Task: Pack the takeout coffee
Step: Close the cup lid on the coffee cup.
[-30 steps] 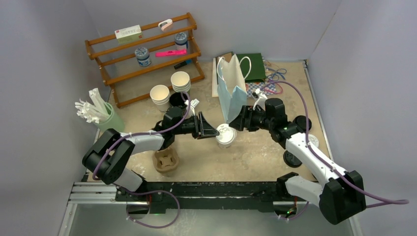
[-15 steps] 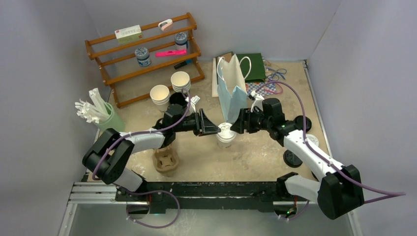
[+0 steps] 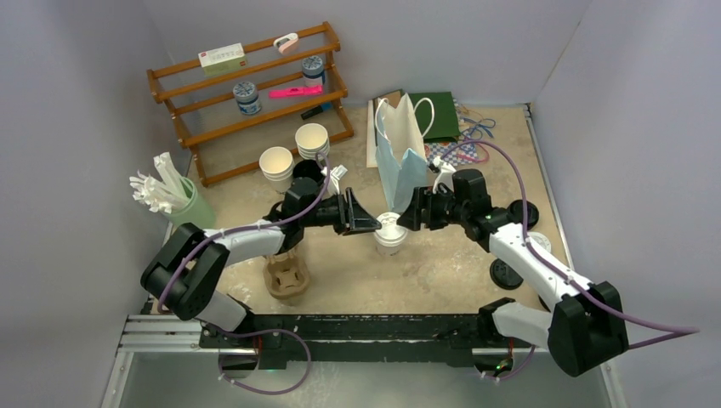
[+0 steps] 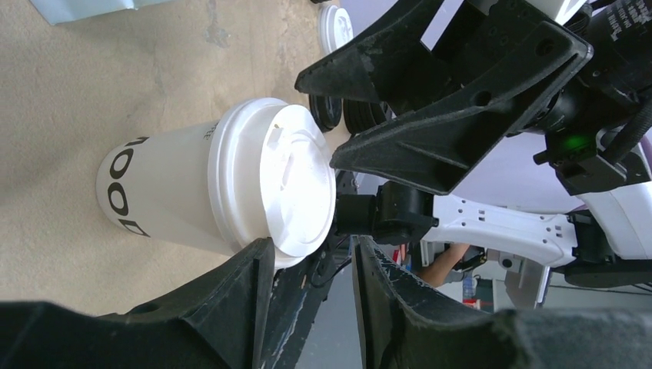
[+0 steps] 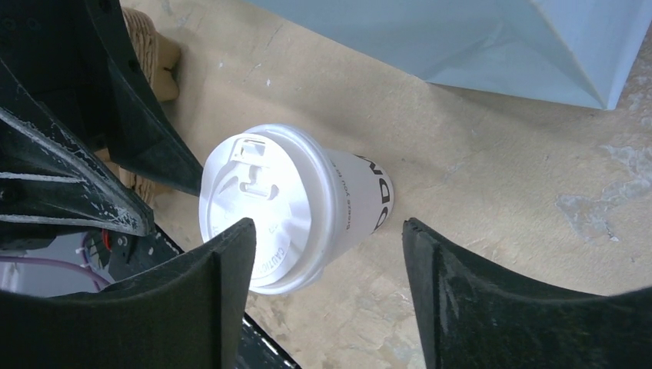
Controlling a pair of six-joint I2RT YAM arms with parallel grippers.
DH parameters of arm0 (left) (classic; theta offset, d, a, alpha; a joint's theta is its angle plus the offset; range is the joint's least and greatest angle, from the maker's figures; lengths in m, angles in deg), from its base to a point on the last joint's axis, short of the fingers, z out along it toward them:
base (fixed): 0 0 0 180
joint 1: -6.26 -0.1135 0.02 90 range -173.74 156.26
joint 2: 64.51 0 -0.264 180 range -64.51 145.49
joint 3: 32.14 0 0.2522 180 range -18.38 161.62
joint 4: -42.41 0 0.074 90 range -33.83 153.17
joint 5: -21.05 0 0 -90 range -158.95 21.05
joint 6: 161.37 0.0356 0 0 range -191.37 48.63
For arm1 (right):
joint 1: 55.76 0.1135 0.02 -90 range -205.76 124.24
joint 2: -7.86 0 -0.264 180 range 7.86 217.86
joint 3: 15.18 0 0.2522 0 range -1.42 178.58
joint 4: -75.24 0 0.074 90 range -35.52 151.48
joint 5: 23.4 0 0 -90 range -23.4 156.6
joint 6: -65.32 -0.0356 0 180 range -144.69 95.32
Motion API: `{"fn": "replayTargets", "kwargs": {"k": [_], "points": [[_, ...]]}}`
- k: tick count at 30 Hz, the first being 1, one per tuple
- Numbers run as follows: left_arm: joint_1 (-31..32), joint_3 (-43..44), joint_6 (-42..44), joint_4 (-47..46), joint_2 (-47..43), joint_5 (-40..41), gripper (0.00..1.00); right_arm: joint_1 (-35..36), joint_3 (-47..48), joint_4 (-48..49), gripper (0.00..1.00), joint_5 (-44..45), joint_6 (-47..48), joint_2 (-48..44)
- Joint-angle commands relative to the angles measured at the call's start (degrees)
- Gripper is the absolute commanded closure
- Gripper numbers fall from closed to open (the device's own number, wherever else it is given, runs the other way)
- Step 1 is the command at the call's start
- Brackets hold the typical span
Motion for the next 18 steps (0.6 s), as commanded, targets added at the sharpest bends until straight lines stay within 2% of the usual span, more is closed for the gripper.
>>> {"fn": "replayTargets", "kwargs": {"k": [1, 3, 5, 6, 14, 18], "points": [[0.3, 2.9, 4.8, 5.5, -3.9, 0.9, 0.56, -0.1, 2.7, -1.5, 0.25, -0.8, 1.1, -1.8], [0.3, 3.1, 5.4, 6.7, -4.8, 1.2, 0.56, 0.0, 2.9, -2.8, 0.18, -0.1, 1.7, -2.7], [0.2, 3.0, 5.4, 7.0, -5.4, 1.2, 0.55, 0.7, 3.2, -4.0, 0.04, 1.1, 2.8, -3.7], [0.3, 2.9, 5.2, 7.0, -5.7, 1.1, 0.55, 1.4, 3.5, -4.8, 0.02, 2.4, 3.2, -4.2], [0.1, 2.1, 4.6, 10.1, -10.7, 3.9, 0.54, 11.8, 8.3, -10.2, 0.01, 15.6, 4.2, -5.0], [-1.9, -2.5, 1.2, 5.6, -13.2, 5.0, 0.55, 13.9, 10.7, -12.1, 0.01, 19.2, 1.7, -2.0]]}}
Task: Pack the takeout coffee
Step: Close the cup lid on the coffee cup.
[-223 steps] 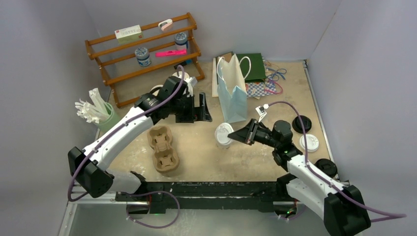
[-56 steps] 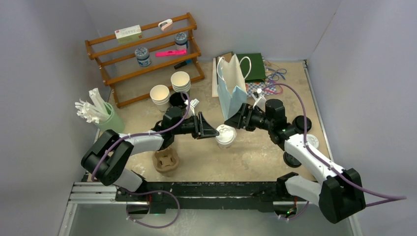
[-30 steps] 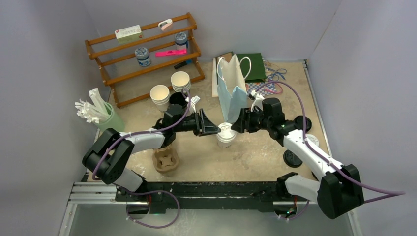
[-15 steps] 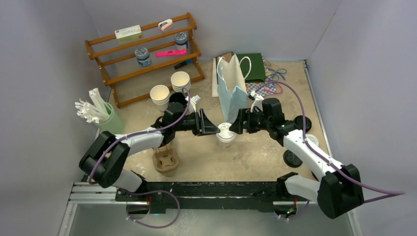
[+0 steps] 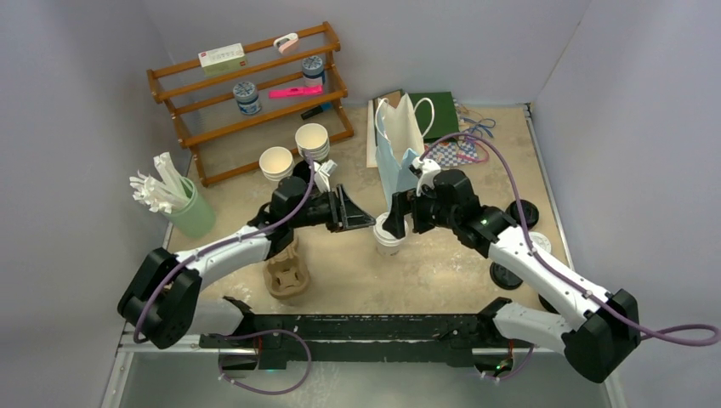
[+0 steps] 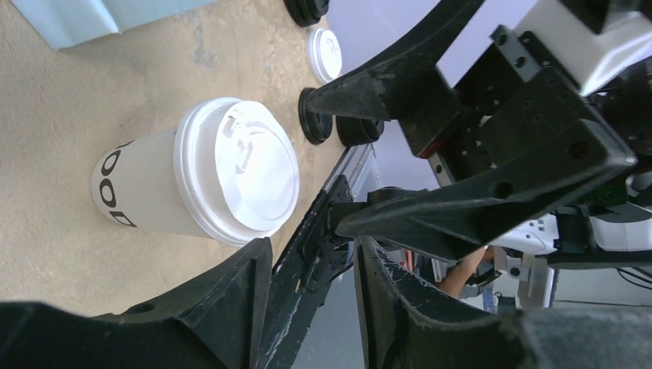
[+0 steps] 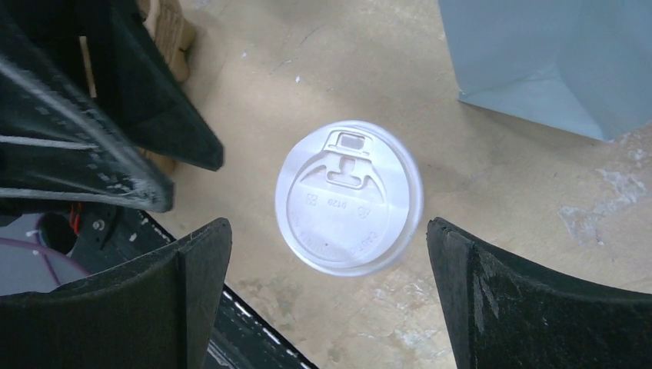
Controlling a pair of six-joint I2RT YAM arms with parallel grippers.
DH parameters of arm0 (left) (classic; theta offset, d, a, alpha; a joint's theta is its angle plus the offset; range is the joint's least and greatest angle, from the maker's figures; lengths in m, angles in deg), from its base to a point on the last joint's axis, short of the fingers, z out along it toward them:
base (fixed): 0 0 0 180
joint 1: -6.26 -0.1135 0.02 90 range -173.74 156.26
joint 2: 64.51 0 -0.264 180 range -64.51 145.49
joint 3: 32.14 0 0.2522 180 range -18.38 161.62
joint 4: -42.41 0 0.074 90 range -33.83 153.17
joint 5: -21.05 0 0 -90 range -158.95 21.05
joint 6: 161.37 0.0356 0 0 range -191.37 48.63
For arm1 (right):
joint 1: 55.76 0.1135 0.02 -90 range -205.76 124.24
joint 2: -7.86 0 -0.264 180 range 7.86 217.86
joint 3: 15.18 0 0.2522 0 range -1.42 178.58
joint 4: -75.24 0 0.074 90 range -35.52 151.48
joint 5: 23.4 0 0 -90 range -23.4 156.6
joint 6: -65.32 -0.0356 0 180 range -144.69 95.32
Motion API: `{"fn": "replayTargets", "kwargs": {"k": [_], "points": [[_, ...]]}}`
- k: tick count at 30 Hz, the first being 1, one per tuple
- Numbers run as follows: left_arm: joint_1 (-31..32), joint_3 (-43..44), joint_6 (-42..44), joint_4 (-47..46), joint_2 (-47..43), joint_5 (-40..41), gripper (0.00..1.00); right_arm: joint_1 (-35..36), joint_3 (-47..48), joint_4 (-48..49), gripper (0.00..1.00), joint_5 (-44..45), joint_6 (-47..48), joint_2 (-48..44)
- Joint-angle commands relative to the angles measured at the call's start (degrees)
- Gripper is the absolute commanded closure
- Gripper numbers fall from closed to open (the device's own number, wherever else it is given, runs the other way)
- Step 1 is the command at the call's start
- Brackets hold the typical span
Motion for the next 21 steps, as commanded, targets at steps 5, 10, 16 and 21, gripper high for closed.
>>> {"fn": "replayTargets", "kwargs": {"k": [5, 10, 16, 21], "points": [[-3.0, -5.5, -3.5, -5.4, -4.5, 2.0, 0.58, 4.3, 6.4, -4.4, 0.01, 11.2, -3.3, 5.2], [-3.7, -5.6, -3.0, -3.5, -5.5, 2.4, 0.59, 7.6, 9.3, -6.3, 0.01, 16.9, -4.4, 8.8], [-4.4, -5.5, -1.9, -1.1, -6.5, 2.6, 0.59, 9.9, 12.2, -9.1, 0.01, 22.0, -5.4, 11.8], [-4.6, -4.9, -0.8, 1.6, -6.1, 2.8, 0.59, 11.1, 13.0, -9.2, 0.01, 22.8, -5.6, 13.3]]}}
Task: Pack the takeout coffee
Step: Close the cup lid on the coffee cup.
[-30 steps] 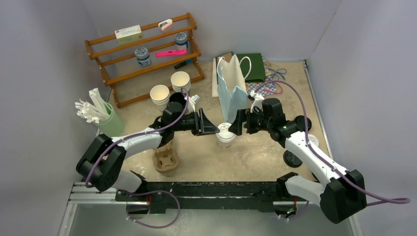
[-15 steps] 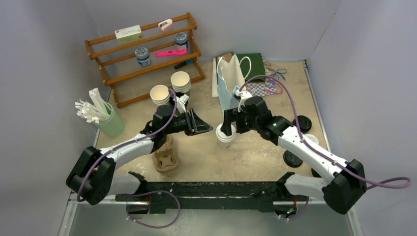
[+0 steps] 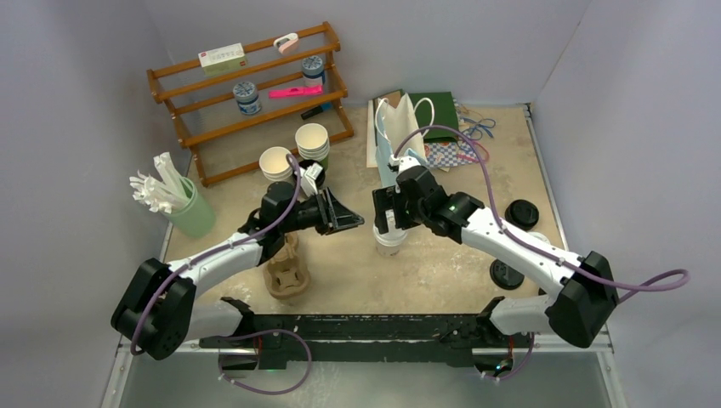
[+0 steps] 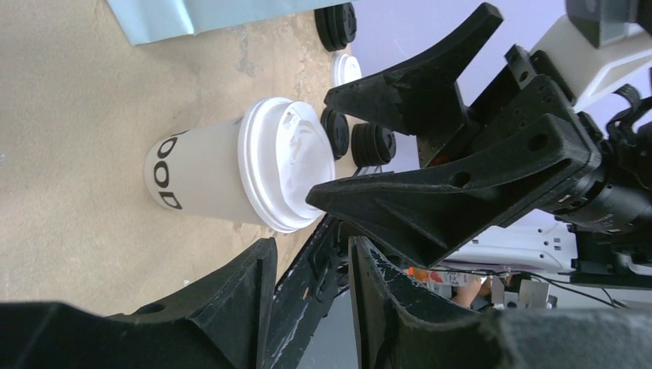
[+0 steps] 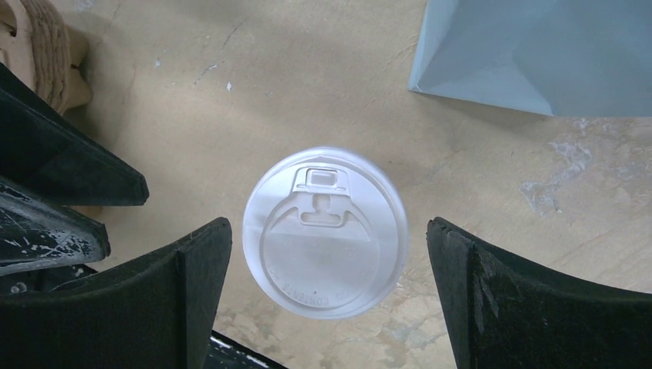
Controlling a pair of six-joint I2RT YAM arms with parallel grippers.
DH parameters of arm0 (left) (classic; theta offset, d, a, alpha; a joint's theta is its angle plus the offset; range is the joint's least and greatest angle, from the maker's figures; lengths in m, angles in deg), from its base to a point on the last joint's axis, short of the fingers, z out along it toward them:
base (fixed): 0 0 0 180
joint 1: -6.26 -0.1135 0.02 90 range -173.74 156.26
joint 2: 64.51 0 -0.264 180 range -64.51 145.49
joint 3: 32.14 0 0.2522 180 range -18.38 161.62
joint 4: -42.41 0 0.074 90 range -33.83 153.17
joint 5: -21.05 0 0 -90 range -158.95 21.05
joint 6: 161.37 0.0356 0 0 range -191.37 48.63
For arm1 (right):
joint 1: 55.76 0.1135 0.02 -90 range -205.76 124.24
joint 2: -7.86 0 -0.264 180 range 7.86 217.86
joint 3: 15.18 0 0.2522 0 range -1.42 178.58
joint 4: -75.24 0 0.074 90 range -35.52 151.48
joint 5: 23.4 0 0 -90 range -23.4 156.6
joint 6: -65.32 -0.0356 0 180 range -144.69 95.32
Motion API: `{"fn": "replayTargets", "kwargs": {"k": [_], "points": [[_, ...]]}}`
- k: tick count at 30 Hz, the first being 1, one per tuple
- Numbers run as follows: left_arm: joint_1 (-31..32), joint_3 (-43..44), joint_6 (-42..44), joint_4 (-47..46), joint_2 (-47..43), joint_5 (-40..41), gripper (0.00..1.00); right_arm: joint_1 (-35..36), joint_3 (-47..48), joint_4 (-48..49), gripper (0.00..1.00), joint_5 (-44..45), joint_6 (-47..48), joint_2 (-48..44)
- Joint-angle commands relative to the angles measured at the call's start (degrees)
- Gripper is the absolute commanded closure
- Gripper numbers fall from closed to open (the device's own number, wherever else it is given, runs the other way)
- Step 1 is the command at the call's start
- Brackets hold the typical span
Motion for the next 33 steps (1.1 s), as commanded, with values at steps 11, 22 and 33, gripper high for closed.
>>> {"fn": "replayTargets", "kwargs": {"k": [11, 22, 33], "points": [[-0.9, 2.4, 4.9, 8.5, -0.3, 1.9, 0.58, 3.1, 3.1, -1.2, 0.03, 3.1, -1.0, 3.0], [-1.1, 3.1, 6.4, 10.4, 0.4, 1.5, 0.56, 3.9, 2.7, -3.0, 0.14, 5.0, -1.2, 3.6], [-1.2, 3.8, 6.3, 9.7, 2.6, 0.4, 0.56, 4.8, 2.0, -3.7, 0.16, 6.1, -1.3, 2.6]]}}
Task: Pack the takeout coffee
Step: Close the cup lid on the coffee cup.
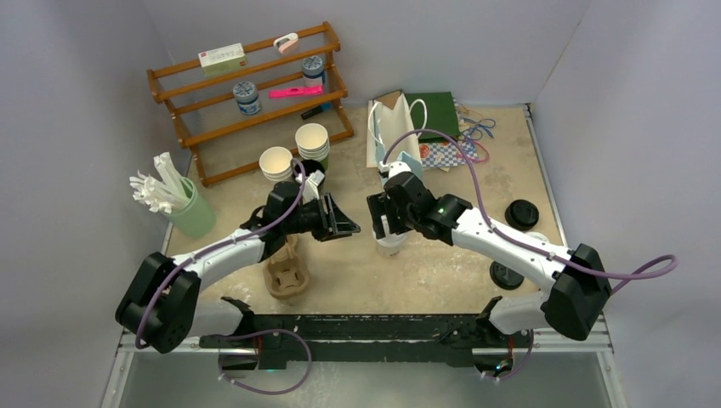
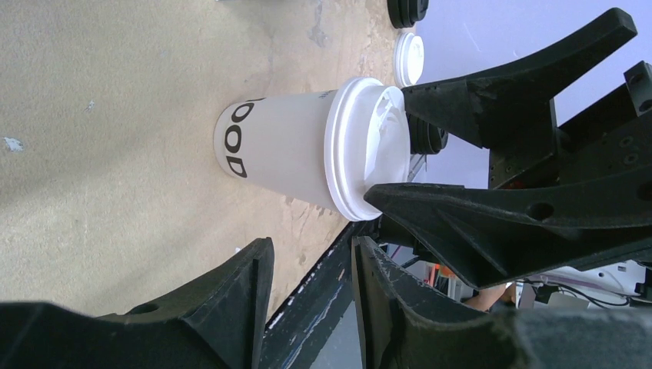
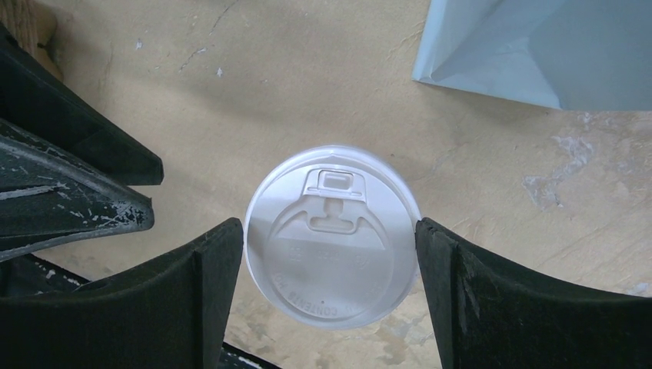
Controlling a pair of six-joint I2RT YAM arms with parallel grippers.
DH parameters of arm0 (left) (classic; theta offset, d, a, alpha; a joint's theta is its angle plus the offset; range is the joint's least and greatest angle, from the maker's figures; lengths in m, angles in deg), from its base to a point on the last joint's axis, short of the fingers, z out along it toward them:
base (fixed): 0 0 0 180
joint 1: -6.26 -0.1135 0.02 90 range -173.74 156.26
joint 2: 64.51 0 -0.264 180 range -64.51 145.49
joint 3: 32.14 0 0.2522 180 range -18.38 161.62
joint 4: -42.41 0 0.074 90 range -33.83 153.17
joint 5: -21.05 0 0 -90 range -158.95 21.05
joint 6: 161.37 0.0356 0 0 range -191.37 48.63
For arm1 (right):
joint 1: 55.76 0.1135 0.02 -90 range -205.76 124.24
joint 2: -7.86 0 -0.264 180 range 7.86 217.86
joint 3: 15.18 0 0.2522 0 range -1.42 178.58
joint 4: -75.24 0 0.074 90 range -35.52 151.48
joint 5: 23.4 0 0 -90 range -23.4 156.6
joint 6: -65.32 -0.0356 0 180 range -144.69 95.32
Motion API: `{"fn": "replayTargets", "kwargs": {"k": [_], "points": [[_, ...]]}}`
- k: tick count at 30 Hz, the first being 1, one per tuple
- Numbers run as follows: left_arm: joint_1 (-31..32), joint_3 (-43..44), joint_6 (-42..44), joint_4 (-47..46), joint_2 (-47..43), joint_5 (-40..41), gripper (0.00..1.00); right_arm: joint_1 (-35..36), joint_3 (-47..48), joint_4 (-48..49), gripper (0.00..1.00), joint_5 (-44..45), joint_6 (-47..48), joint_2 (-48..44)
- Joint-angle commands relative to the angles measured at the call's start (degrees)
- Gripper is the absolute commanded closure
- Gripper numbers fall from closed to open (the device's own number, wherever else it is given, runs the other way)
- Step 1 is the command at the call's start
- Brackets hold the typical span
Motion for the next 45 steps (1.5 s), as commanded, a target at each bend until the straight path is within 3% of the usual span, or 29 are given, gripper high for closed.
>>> {"fn": "replayTargets", "kwargs": {"k": [1, 30, 45], "points": [[-0.4, 2.5, 1.3, -1.4, 0.7, -0.9, 0.56, 0.8, 0.7, -2.2, 0.16, 1.4, -0.8, -0.7], [3.5, 4.4, -4.7, -12.9, 11.7, -3.6, 0.54, 1.8, -5.0, -0.4, 0.20, 3.6, -0.8, -3.7], [3.9, 3.4, -6.2, -14.9, 14.5, -2.7, 0.56, 2.0, -4.9, -2.9, 0.23, 4.9, -0.9, 0.4]]}}
